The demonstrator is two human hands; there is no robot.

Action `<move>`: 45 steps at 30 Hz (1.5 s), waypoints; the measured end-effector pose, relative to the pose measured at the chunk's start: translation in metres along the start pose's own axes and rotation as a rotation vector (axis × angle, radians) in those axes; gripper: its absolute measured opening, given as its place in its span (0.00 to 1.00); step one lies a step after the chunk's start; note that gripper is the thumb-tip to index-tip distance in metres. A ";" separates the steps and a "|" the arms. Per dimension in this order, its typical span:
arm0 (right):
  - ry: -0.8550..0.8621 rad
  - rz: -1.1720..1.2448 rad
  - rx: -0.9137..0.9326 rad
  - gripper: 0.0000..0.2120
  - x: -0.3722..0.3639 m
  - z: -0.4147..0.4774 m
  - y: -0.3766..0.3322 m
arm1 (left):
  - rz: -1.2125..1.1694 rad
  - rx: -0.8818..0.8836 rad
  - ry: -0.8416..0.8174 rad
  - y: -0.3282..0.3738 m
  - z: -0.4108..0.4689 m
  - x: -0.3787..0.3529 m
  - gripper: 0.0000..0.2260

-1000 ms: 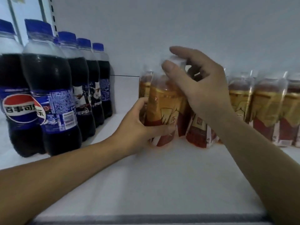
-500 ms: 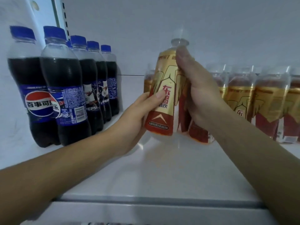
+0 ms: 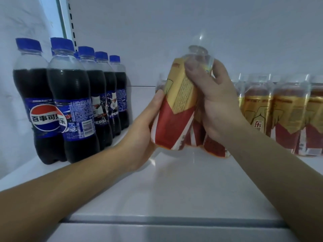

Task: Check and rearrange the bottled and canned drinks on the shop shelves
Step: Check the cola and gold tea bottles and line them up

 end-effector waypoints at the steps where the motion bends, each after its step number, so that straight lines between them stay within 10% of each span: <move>1: -0.002 -0.004 0.002 0.27 0.000 0.000 0.000 | 0.007 -0.017 -0.007 0.001 -0.001 -0.002 0.22; 9: -0.062 0.157 -0.168 0.30 0.001 0.004 -0.002 | -0.155 0.298 -0.110 0.008 -0.003 -0.005 0.32; 16: 0.084 -0.016 0.005 0.37 0.005 0.004 0.002 | 0.089 0.022 -0.017 0.002 0.005 -0.005 0.26; 22: -0.016 0.065 -0.225 0.26 0.002 0.008 0.008 | -0.167 0.266 -0.081 -0.010 -0.004 0.007 0.25; 28: 0.052 -0.150 0.007 0.19 0.002 0.008 0.005 | 0.044 0.016 -0.057 -0.005 -0.005 0.002 0.23; 35: -0.108 0.060 -0.196 0.26 -0.003 0.007 0.010 | -0.262 0.297 -0.168 -0.001 -0.009 0.000 0.30; 41: -0.002 -0.213 0.058 0.37 0.000 0.008 0.008 | 0.018 0.008 -0.014 0.002 -0.009 -0.004 0.25; 45: -0.051 -0.104 -0.094 0.43 0.000 0.010 0.016 | 0.003 0.082 -0.012 -0.002 -0.007 0.000 0.25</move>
Point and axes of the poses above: each hand's wrist, its own z-axis towards the middle knuckle, its own x-axis out of the back of the hand, y = z × x, the point moved 2 cm from there along z, towards the middle knuckle, and after that the axes turned 3 degrees about -z, right-handed, at the moved point
